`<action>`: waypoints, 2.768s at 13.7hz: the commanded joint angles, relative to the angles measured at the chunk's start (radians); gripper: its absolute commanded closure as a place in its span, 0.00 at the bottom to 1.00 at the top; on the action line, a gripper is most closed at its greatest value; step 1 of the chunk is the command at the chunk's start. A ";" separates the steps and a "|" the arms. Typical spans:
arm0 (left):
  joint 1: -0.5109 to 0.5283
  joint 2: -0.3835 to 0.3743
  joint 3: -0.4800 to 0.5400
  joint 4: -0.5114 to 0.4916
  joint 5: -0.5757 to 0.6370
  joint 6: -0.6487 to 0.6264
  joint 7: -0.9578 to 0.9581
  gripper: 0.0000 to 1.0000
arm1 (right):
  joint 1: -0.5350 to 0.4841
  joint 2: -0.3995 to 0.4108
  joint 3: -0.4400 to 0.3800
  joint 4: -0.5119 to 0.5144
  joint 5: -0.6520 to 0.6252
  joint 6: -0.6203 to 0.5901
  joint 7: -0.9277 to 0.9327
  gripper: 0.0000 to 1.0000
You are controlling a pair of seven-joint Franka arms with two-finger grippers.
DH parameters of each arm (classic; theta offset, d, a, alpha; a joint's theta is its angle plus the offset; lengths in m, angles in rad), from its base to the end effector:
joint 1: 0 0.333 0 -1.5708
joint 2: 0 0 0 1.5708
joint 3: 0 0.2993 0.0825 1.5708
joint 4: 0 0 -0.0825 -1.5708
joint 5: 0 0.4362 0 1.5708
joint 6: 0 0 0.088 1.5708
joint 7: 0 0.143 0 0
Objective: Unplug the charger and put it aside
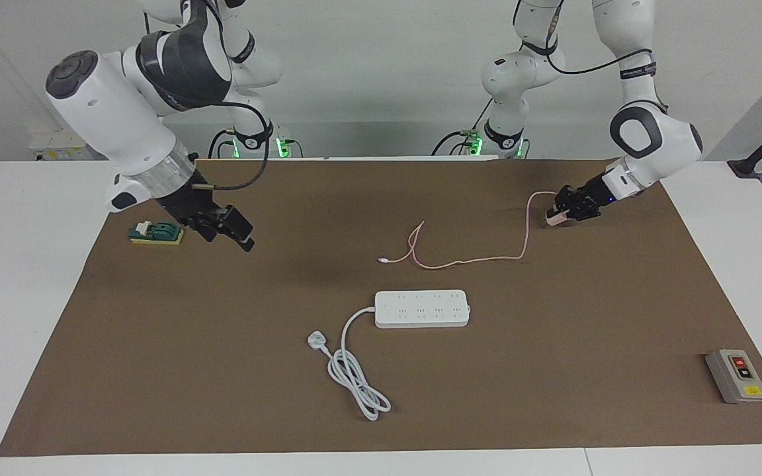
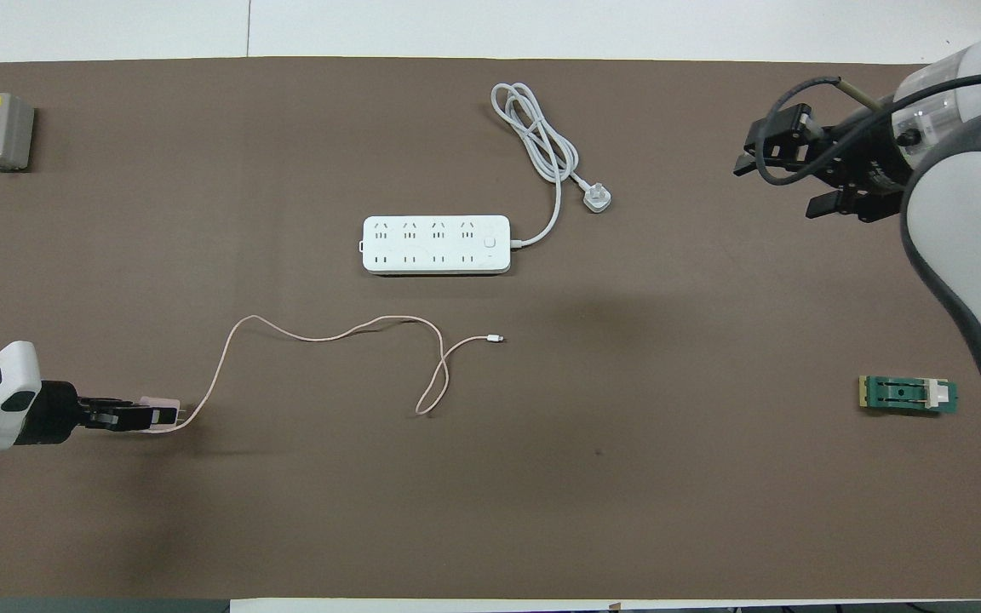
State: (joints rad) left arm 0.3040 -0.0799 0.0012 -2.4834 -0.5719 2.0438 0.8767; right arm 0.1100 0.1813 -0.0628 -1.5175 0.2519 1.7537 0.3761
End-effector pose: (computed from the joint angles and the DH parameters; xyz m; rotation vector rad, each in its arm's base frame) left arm 0.4483 0.0917 0.2153 2.5555 -0.2724 -0.0473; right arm 0.6721 0.0655 0.5045 -2.8491 0.5283 -0.0057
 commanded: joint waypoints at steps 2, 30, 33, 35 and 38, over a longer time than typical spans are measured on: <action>0.033 -0.034 -0.007 -0.042 -0.025 0.035 0.068 1.00 | -0.024 -0.077 0.011 -0.023 -0.101 -0.074 -0.211 0.00; -0.170 0.012 -0.013 0.584 0.405 -0.276 -0.862 0.00 | -0.119 -0.327 0.017 -0.153 -0.299 -0.256 -0.467 0.00; -0.189 0.002 -0.020 0.674 0.405 -0.391 -0.927 0.00 | -0.113 -0.327 0.015 -0.151 -0.299 -0.257 -0.467 0.00; -0.189 0.008 -0.023 0.756 0.432 -0.483 -0.967 0.00 | -0.113 -0.327 0.015 -0.151 -0.299 -0.256 -0.467 0.00; -0.197 0.000 -0.059 0.796 0.567 -0.547 -1.042 0.00 | -0.112 -0.327 0.015 -0.151 -0.299 -0.255 -0.467 0.00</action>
State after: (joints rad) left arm 0.1222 -0.0817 -0.0384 -1.7234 -0.0837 1.5449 -0.1071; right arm 0.0062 -0.1255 -0.0578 -1.6468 -0.0307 1.4891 -0.0822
